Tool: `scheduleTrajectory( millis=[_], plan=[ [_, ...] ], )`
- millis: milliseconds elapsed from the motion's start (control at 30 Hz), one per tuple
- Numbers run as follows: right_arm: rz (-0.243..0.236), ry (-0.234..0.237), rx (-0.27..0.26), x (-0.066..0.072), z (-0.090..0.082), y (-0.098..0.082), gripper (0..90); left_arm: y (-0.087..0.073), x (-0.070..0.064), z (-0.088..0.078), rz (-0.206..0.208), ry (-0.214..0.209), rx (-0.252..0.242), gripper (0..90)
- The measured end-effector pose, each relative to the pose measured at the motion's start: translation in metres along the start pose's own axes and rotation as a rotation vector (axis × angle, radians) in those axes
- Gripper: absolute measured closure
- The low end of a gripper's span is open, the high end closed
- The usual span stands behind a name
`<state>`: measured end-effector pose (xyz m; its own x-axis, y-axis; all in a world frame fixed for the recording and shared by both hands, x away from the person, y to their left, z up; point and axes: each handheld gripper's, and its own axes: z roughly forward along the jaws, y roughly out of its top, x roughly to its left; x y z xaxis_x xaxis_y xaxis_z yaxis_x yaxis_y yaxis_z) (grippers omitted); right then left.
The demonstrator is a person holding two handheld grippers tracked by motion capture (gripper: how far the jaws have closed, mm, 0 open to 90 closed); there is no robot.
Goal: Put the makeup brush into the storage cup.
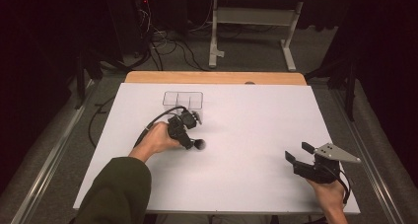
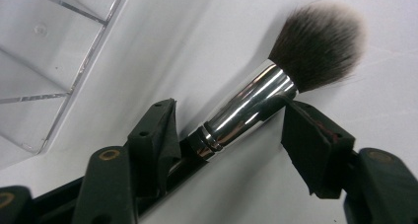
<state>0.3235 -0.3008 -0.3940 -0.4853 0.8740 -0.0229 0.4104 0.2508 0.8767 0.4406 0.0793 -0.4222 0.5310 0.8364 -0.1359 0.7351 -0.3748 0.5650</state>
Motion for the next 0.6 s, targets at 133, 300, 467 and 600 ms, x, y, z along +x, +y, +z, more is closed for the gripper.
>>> scheduleTrajectory(
  millis=[133, 300, 467, 600],
  plan=[
    [-0.004, 0.001, 0.002, 0.0001, 0.0005, 0.0, 31.1, 0.0003, 0.0003, -0.0001, -0.005, -0.004, 0.001, 42.9],
    [-0.003, 0.001, 0.0, -0.0001, 0.0001, 0.0, 31.2, -0.0001, -0.0005, 0.0003, -0.006, -0.004, 0.007, 46.2],
    [-0.006, 0.0, 0.0, -0.0002, 0.0003, 0.0, 31.2, 0.0002, -0.0006, 0.0009, -0.008, -0.009, 0.007, 48.1],
    [-0.004, 0.001, 0.002, 0.0002, 0.0005, 0.0, 31.2, 0.0003, -0.0012, 0.0009, -0.014, -0.014, 0.01, 49.7]
  ],
)
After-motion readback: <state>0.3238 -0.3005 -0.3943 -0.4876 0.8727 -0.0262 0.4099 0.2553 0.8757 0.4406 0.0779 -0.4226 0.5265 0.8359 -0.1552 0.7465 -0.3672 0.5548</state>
